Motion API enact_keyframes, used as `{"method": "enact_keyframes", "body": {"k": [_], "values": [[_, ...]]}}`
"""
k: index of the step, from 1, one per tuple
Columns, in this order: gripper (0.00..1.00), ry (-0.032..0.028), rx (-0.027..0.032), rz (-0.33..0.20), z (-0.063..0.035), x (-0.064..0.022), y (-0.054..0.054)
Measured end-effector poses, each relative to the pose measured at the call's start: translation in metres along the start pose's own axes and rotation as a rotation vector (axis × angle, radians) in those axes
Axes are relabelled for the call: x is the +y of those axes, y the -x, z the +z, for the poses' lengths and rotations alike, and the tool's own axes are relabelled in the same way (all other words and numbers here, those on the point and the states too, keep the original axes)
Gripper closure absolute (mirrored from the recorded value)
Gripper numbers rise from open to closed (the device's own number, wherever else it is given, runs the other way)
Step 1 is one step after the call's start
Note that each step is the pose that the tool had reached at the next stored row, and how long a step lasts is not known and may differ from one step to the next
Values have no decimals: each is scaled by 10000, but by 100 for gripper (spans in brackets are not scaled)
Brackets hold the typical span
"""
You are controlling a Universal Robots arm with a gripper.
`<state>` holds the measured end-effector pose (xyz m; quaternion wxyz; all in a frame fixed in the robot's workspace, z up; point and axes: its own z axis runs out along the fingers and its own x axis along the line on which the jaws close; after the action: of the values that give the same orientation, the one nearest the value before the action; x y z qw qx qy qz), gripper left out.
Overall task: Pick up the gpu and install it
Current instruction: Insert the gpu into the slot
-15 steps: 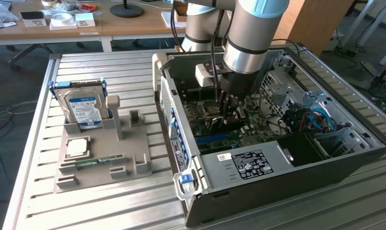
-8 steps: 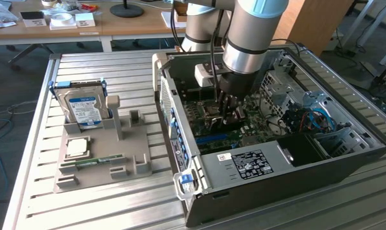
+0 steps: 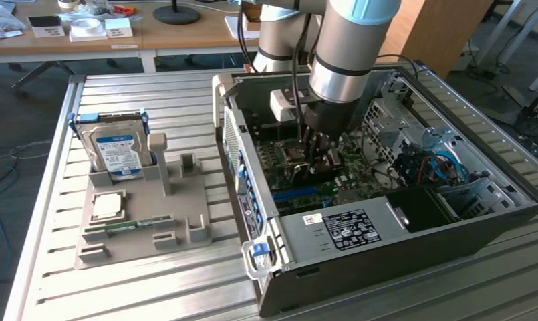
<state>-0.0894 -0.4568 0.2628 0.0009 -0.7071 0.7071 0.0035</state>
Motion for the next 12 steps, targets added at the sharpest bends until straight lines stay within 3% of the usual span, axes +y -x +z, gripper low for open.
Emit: {"method": "enact_keyframes", "body": {"k": [12], "values": [[73,-40,-2,1,10,14,0]]}}
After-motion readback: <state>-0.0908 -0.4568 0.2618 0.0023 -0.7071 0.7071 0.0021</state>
